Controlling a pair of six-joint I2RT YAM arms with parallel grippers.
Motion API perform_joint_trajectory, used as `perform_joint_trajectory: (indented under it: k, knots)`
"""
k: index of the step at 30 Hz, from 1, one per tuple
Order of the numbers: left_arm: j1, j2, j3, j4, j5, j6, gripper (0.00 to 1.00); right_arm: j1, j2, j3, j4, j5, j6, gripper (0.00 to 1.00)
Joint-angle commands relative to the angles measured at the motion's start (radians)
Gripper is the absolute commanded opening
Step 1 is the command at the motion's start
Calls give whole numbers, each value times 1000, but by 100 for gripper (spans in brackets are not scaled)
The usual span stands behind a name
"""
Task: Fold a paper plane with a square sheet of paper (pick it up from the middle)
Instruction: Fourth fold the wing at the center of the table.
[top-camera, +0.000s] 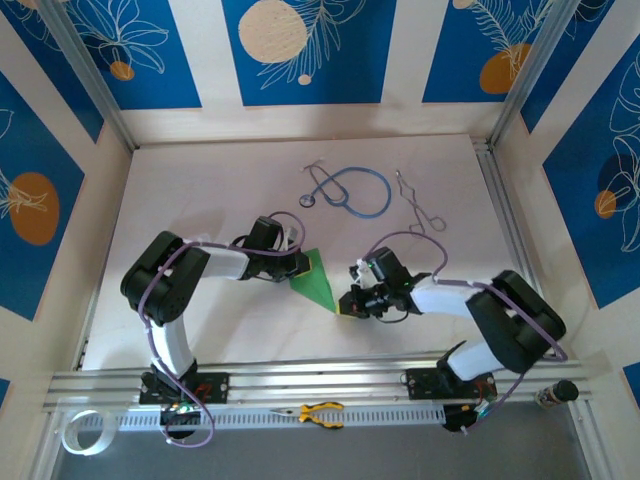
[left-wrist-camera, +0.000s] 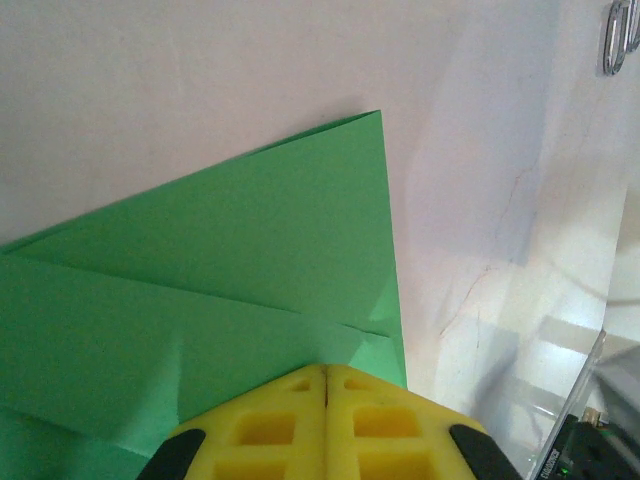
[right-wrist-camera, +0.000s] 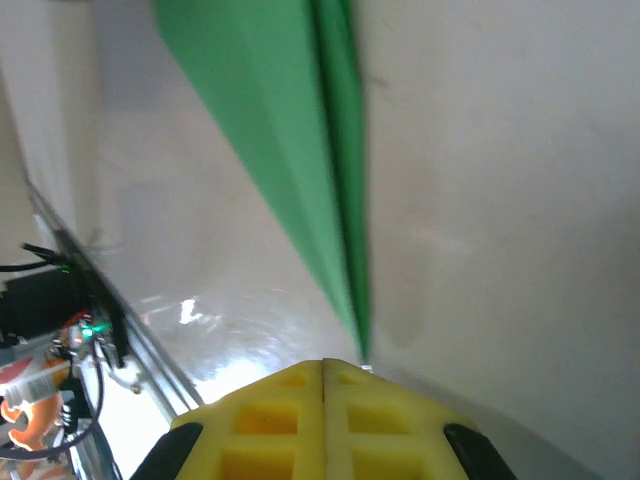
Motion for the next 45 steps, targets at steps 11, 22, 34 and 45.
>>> perform_joint_trajectory:
  k: [11,22,34,45]
  knots:
    - [7,3,-37,-41,-47,-15,2,21,157,252,-83,12,3,1]
    - [6,9,-33,-31,-37,-19,3,43,334,322,-48,59,50,0]
    - [-6,-95,21,-41,5,15,6,39,365,196,-6,86,85,0]
    - [-52,-89,-53,19,36,-69,4,30,376,220,-27,86,76,0]
